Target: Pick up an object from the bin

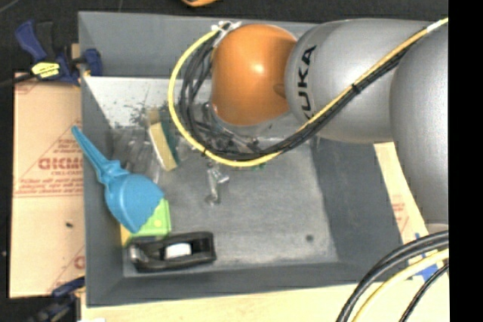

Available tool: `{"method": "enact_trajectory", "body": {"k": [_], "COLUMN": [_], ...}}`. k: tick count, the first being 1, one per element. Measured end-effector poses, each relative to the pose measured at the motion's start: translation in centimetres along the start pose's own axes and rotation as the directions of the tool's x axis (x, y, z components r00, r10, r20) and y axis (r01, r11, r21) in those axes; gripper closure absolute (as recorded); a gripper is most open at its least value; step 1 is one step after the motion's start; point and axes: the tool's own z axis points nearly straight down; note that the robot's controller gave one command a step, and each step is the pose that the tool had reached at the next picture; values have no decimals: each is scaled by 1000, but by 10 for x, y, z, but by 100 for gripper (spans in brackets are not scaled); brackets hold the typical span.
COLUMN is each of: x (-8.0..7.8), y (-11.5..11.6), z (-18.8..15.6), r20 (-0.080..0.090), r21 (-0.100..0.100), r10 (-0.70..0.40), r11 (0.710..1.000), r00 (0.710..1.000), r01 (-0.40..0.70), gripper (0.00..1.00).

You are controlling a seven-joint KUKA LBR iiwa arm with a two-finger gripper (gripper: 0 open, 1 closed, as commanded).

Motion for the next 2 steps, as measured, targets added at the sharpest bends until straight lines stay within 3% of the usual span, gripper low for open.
{"method": "enact_trajectory", "body": {"k": [1, 2], "x": [-12, -52], "y": [0, 33], "z": [-55, 10], "r20": [9, 10], "r21": [3, -1], "r10": [-124, -13], "r11": [992, 1000], "r00": [992, 1000], "r01": [124, 13], "gripper": [0, 0]}}
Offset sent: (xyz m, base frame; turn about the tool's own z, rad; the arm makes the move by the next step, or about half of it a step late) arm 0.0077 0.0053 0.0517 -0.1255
